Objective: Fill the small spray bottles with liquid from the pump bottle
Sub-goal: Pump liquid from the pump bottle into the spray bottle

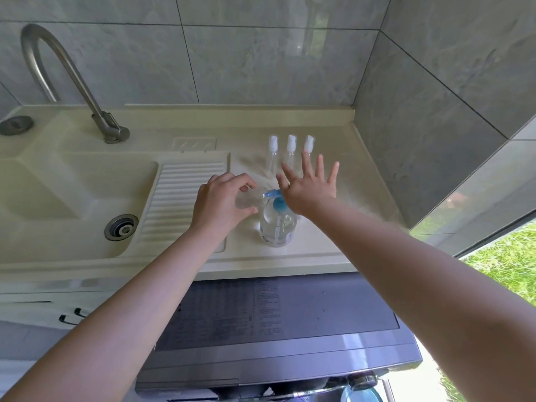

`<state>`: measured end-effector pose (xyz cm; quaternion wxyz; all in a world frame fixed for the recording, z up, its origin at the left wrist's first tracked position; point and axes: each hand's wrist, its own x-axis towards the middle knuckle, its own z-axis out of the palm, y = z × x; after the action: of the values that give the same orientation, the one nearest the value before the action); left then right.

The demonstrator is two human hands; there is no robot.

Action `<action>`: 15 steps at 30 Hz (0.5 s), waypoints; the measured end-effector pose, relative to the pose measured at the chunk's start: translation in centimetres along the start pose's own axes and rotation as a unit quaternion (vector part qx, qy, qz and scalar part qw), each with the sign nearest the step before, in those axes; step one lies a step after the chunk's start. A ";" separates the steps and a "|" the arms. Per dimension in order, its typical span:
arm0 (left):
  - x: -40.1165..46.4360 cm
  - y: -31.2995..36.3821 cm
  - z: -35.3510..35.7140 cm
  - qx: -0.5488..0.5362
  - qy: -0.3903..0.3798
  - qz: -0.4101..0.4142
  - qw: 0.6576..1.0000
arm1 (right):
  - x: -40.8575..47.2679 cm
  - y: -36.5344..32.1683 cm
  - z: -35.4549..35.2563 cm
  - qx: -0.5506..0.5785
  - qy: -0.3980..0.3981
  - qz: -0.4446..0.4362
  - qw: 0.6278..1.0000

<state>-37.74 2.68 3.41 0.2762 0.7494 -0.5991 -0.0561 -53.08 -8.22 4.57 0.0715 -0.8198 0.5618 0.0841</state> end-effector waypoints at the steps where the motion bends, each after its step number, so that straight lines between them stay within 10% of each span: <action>1: 0.0 0.0 0.0 0.003 -0.002 0.000 1.000 | 0.0 0.0 0.3 0.012 -0.019 0.006 1.000; 15: -0.1 -0.1 -0.1 0.007 -0.007 -0.001 1.000 | 0.1 -0.2 1.0 0.029 -0.018 0.003 0.999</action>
<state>-37.66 2.81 3.44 0.2667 0.7517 -0.6004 -0.0573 -52.89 -8.03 3.59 0.1050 -0.8141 0.5652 0.0825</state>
